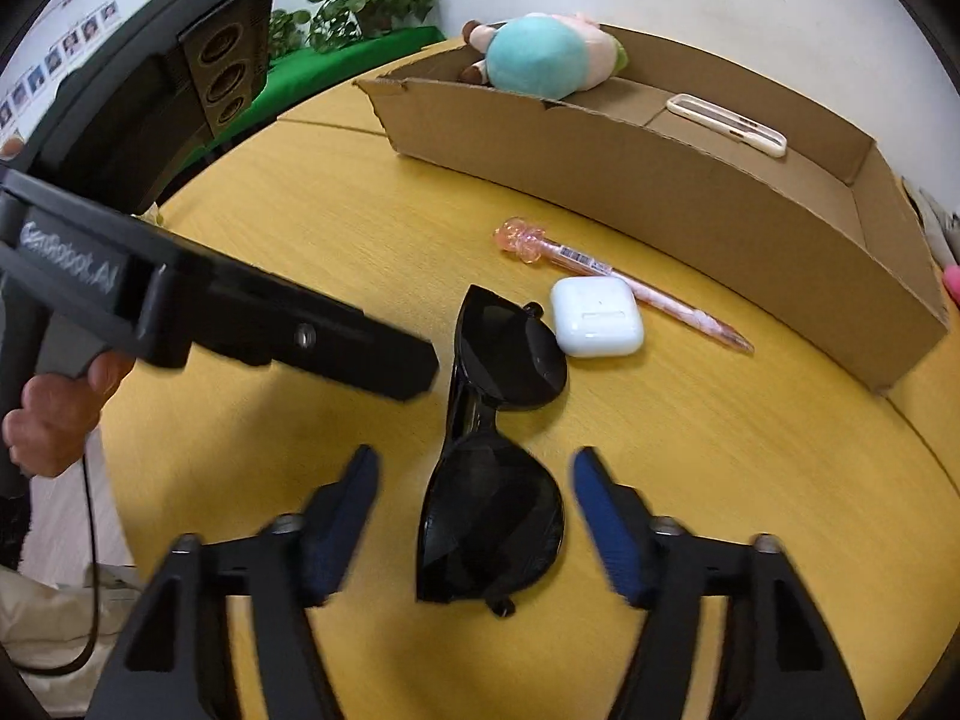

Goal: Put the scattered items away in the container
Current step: 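Move the right gripper to the black sunglasses on the table, then grasp the sunglasses with the right gripper while the left gripper grasps them too, then lift the sunglasses with both grippers and carry them over the box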

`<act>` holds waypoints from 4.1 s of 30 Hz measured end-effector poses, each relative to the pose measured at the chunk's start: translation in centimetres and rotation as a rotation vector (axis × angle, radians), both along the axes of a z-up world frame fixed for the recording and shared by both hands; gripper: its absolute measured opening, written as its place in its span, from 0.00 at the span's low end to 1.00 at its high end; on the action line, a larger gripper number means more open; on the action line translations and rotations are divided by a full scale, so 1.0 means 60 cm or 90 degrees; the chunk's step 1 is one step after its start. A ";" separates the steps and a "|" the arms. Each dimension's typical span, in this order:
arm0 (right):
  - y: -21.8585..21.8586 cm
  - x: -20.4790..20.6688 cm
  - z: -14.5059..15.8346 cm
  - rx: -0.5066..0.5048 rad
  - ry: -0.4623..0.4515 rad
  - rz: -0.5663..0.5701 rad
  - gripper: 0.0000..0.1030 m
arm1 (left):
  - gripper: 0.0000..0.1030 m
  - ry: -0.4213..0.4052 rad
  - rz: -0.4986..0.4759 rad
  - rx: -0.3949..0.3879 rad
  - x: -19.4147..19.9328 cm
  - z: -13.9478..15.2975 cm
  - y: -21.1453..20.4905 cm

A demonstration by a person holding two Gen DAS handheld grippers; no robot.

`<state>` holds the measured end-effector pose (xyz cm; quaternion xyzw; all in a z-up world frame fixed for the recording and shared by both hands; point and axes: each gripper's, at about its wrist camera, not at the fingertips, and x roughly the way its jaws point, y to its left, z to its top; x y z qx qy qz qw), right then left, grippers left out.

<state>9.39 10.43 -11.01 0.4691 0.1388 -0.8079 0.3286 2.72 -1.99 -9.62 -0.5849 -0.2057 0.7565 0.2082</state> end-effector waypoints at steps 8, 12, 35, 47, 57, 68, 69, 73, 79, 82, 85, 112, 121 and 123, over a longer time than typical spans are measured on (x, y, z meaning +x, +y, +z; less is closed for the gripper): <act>0.010 -0.012 -0.009 -0.016 -0.030 -0.005 0.41 | 0.73 -0.001 -0.005 0.010 -0.002 -0.001 0.003; 0.044 -0.022 0.013 -0.109 -0.071 -0.040 0.15 | 0.73 -0.009 -0.006 0.043 -0.006 -0.008 0.002; 0.129 -0.034 -0.002 -0.168 -0.146 -0.136 0.12 | 0.25 -0.044 -0.039 0.049 -0.068 -0.019 0.097; 0.129 0.041 0.087 -0.165 -0.047 -0.158 0.63 | 0.06 -0.046 -0.018 0.018 -0.059 0.000 0.126; 0.098 0.030 0.031 -0.149 -0.102 -0.179 0.21 | 0.06 -0.040 0.006 -0.007 -0.057 0.023 0.145; 0.116 0.028 0.069 -0.157 -0.046 -0.184 0.12 | 0.06 0.023 0.013 0.000 -0.051 0.100 0.143; 0.116 0.031 0.083 -0.163 -0.034 -0.180 0.11 | 0.06 0.034 0.012 0.001 -0.051 0.112 0.143; 0.124 0.024 0.140 -0.185 0.007 -0.171 0.11 | 0.06 0.089 -0.005 -0.007 -0.064 0.177 0.149; 0.132 -0.051 0.229 -0.202 0.065 -0.162 0.10 | 0.06 0.173 -0.033 -0.045 -0.143 0.288 0.175; 0.141 -0.107 0.273 -0.221 0.070 -0.162 0.10 | 0.06 0.201 -0.052 -0.062 -0.199 0.332 0.188; 0.152 -0.164 0.308 -0.234 0.074 -0.163 0.10 | 0.06 0.209 -0.067 -0.058 -0.251 0.364 0.193; 0.232 -0.628 0.069 -0.172 -0.188 -0.264 0.09 | 0.06 -0.013 -0.104 -0.057 -0.691 0.079 0.277; 0.216 -0.689 0.044 -0.095 -0.188 -0.277 0.09 | 0.07 -0.036 -0.092 -0.034 -0.718 0.043 0.274; 0.203 -0.676 0.048 -0.070 -0.180 -0.280 0.09 | 0.07 -0.041 -0.089 -0.029 -0.722 0.037 0.272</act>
